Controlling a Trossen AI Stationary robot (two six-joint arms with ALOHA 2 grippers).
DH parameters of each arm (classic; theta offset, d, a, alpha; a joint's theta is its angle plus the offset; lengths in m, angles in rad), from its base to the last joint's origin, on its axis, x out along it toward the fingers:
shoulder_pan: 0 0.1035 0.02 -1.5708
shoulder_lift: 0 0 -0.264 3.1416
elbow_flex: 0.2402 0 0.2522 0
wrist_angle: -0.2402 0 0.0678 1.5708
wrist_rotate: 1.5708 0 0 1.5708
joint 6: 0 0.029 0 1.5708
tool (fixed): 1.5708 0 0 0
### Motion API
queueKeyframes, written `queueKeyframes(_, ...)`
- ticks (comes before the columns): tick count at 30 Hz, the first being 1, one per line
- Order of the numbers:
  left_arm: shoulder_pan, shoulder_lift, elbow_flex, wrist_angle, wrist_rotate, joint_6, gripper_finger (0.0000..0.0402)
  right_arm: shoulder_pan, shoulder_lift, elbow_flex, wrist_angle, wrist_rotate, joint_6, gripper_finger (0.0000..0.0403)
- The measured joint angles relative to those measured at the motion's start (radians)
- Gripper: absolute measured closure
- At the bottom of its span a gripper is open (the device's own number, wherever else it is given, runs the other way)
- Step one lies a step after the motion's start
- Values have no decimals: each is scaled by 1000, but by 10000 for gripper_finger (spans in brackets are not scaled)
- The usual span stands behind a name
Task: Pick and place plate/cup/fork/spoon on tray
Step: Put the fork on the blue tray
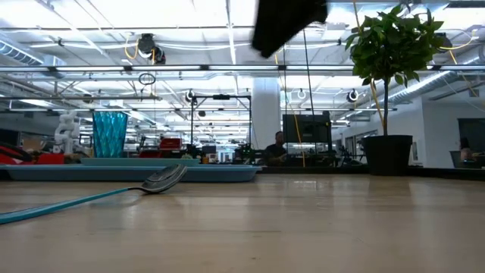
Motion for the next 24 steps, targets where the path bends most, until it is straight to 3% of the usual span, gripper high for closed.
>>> queueKeyframes(13,-1,0,0,-2,8,-13,250,245,-18,-29,-446,46,505,286)
queueKeyframes(17,-1,0,0,-2,8,-12,250,293,-17,-76,-559,-90,668,286)
queueKeyframes(24,-1,0,0,-2,9,-10,250,346,-33,-211,-554,-344,752,286)
